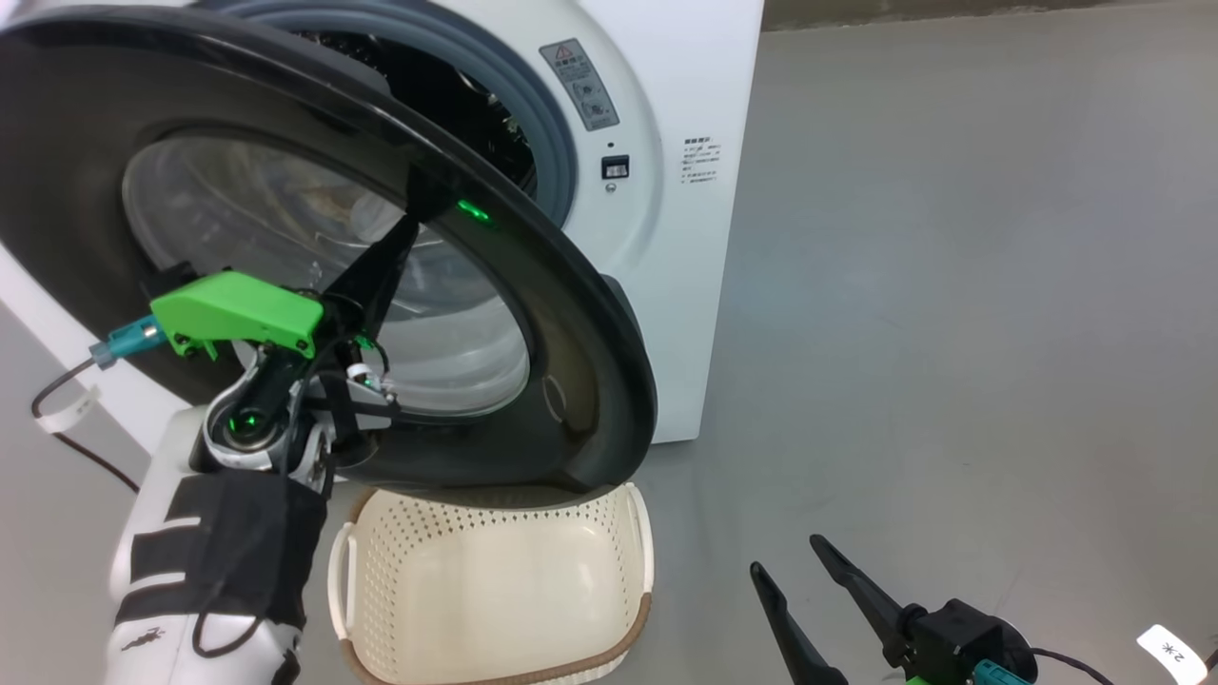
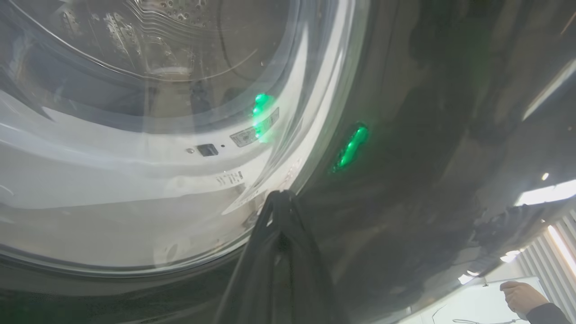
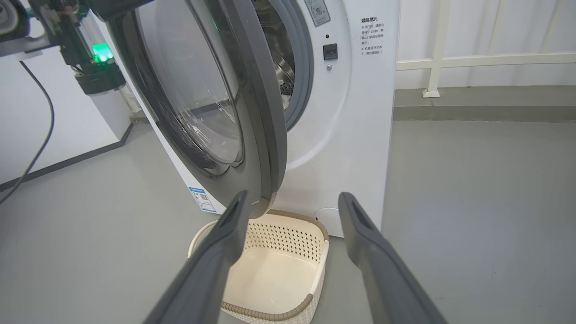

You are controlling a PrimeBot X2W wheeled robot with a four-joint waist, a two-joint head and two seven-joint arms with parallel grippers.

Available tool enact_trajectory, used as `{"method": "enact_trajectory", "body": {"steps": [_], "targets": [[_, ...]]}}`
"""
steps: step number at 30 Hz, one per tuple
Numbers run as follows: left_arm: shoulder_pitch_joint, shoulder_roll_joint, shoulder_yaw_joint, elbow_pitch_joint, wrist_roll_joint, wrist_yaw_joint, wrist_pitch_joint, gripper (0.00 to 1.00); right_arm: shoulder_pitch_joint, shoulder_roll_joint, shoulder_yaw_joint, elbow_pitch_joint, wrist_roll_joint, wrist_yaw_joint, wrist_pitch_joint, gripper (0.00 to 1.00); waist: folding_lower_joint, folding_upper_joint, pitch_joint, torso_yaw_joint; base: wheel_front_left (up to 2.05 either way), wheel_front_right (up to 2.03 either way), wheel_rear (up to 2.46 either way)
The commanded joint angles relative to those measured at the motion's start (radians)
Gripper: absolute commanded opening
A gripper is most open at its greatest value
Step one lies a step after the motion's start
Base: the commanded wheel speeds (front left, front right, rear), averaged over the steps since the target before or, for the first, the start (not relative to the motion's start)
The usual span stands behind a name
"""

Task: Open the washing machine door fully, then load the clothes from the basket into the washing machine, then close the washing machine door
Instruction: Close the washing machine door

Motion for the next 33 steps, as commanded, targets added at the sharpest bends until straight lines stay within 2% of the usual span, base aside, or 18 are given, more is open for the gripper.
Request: {"method": "enact_trajectory", "body": {"steps": [1,5,9,18,19,22,23,24,28,33], "targets": [[-0.048,0.026,0.021,-0.029,0.001,-0.011,-0.008,0.00,-0.034,-0.003,0.026,-0.021,0.007,0.003,-0.005,1.00,0.0000,0.0000,-0.004,-0.003,0.00,0.00,0.00],[-0.043,0.026,0.015,-0.020,0.011,-0.011,-0.036,0.00,-0.032,-0.007,0.029,-0.018,0.008,0.003,-0.005,1.00,0.0000,0.0000,-0.012,-0.004,0.00,0.00,0.00],[-0.026,0.035,-0.021,-0.029,0.070,-0.011,-0.056,0.00,-0.026,-0.009,0.024,-0.021,0.008,0.003,-0.005,1.00,0.0000,0.0000,-0.021,0.002,0.00,0.00,0.00],[0.100,0.123,-0.128,-0.115,0.257,-0.011,-0.144,0.00,0.000,-0.004,-0.003,-0.027,0.007,0.003,-0.005,1.00,0.0000,0.0000,-0.042,0.028,0.00,0.00,0.00],[0.118,0.133,-0.137,-0.127,0.281,-0.011,-0.161,0.10,0.003,-0.003,-0.008,-0.029,0.006,0.003,-0.005,1.00,0.0000,0.0000,-0.044,0.032,0.00,0.00,0.00],[0.169,0.164,-0.167,-0.167,0.362,-0.002,-0.222,0.48,0.012,-0.001,-0.023,-0.034,0.003,0.003,-0.005,1.00,0.0000,0.0000,-0.049,0.050,0.00,0.00,0.00],[0.185,0.173,-0.173,-0.182,0.387,0.006,-0.244,0.84,0.015,-0.001,-0.027,-0.035,0.002,0.003,-0.005,1.00,0.0000,0.0000,-0.051,0.056,0.00,0.00,0.00],[0.201,0.183,-0.178,-0.197,0.412,0.015,-0.269,1.00,0.017,-0.001,-0.031,-0.037,0.000,0.003,-0.005,1.00,0.0000,0.0000,-0.053,0.061,0.00,0.00,0.00],[0.280,0.220,-0.195,-0.263,0.509,0.058,-0.367,1.00,0.020,-0.002,-0.040,-0.041,-0.004,0.003,-0.005,1.00,0.0000,0.0000,-0.059,0.075,0.00,0.00,0.00],[0.413,0.263,-0.224,-0.336,0.652,0.135,-0.512,1.00,0.022,-0.002,-0.054,-0.050,-0.007,0.003,-0.005,1.00,0.0000,0.0000,-0.061,0.080,0.00,0.00,0.00]]}}
